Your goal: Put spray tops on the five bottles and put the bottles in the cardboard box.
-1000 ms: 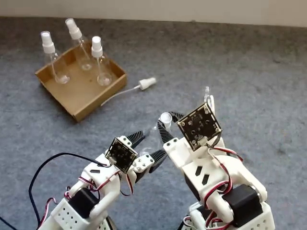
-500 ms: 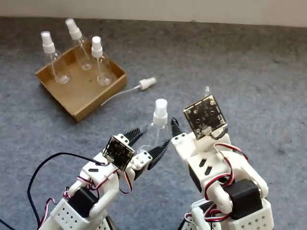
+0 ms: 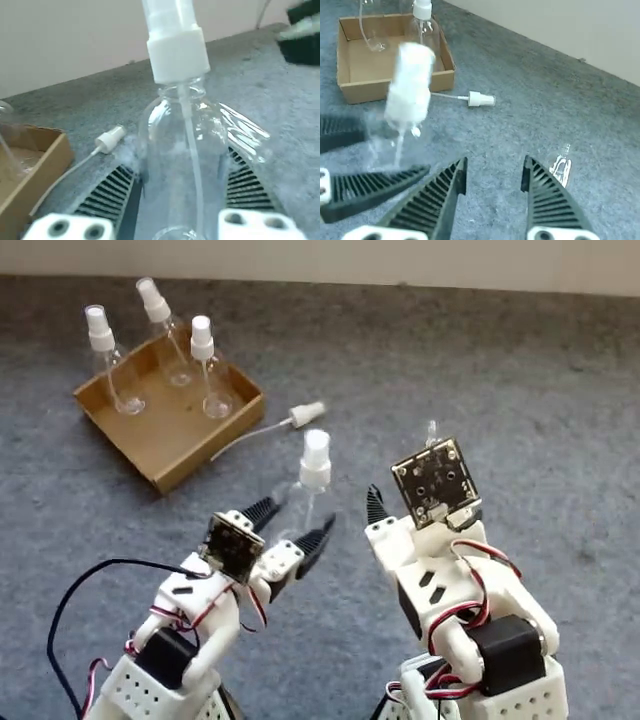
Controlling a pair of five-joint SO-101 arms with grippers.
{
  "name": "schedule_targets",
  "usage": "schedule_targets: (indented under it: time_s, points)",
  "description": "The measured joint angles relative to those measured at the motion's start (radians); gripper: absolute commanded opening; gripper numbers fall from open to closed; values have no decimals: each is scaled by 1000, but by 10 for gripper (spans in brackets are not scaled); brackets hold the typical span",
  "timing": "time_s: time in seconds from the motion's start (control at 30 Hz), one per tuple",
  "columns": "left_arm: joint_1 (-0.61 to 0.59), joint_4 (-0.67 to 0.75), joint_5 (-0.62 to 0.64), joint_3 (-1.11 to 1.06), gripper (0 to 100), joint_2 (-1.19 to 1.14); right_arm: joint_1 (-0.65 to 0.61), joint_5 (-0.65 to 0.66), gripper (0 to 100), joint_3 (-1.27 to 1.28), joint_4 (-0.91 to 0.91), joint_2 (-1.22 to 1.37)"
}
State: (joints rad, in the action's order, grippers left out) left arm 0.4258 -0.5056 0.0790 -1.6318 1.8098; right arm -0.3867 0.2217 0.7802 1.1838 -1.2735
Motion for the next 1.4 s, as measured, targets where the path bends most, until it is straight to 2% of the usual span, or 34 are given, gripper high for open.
schedule_targets:
  time_s: [0.2,0.33,0.5,0.73,0.87,0.97,1.17,1.4]
  points:
    - [-72,44,0,78,88,0,0,0,159,210,-190,11]
    - [-164,117,0,78,88,0,-3,-5,159,371,-327,12]
    - [-265,196,0,78,87,0,-100,-97,158,502,-460,12]
    - [-269,327,0,-8,85,0,-158,-120,1,528,-491,12]
    - [-269,414,0,-34,85,0,-164,-120,8,528,-494,12]
    - [-269,459,0,-34,85,0,-221,-121,8,528,-494,12]
    - [-267,471,0,-34,85,0,-358,-121,8,574,-496,12]
    - [-198,471,0,-41,85,0,-376,-121,8,577,-496,12]
